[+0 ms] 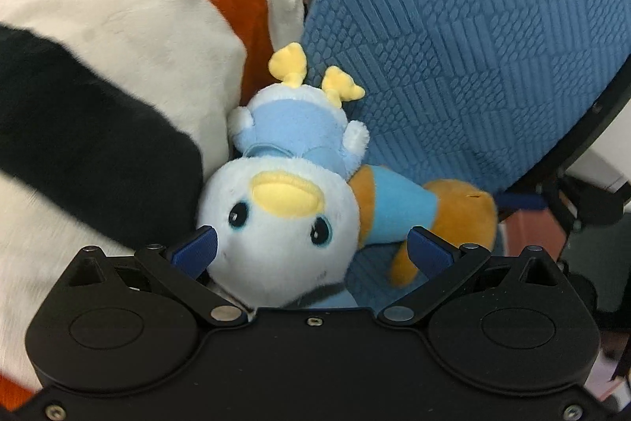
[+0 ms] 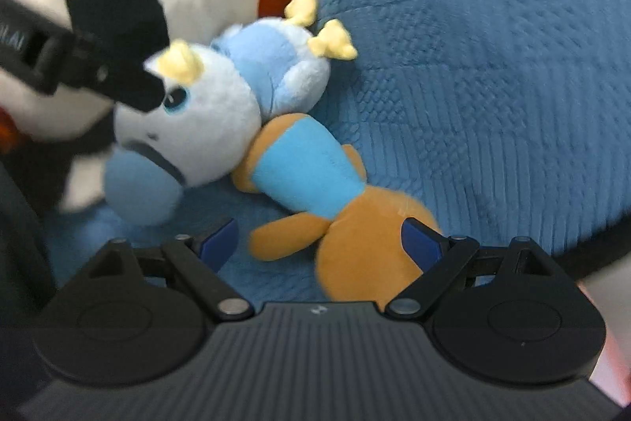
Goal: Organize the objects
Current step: 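Move the left gripper to the white-blue bird while the right gripper approaches the orange-blue plush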
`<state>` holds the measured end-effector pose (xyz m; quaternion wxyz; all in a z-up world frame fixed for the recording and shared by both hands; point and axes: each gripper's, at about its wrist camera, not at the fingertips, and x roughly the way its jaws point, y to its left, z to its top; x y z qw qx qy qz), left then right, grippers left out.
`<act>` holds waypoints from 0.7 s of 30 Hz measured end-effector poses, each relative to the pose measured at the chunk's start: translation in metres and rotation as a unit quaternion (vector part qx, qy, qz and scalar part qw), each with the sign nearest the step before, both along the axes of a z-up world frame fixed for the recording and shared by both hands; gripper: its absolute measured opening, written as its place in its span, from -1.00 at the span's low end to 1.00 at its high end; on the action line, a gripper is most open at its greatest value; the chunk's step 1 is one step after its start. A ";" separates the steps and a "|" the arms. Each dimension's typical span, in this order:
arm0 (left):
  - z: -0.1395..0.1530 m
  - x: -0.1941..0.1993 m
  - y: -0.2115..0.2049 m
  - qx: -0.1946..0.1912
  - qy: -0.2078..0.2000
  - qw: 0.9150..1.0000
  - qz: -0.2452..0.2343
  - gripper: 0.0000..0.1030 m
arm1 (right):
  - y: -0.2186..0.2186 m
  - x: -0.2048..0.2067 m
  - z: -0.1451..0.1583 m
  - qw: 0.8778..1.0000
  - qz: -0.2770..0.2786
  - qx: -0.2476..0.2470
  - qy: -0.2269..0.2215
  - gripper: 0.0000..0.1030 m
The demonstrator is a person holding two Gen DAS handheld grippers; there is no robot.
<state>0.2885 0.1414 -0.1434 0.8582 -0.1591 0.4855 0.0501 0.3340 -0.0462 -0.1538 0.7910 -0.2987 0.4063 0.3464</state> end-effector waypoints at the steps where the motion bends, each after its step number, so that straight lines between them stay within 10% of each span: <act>1: -0.004 0.005 -0.002 0.008 0.005 1.000 -0.003 0.99 | 0.002 0.005 -0.004 1.000 0.015 -0.014 -0.007 0.77; 11: -0.045 0.037 -0.020 0.092 0.057 0.994 -0.004 1.00 | 0.024 0.032 -0.057 0.978 0.165 -0.123 -0.024 0.77; 21: -0.058 0.034 -0.031 0.143 0.053 0.988 -0.024 1.00 | 0.020 0.029 -0.069 0.978 0.170 -0.116 -0.015 0.65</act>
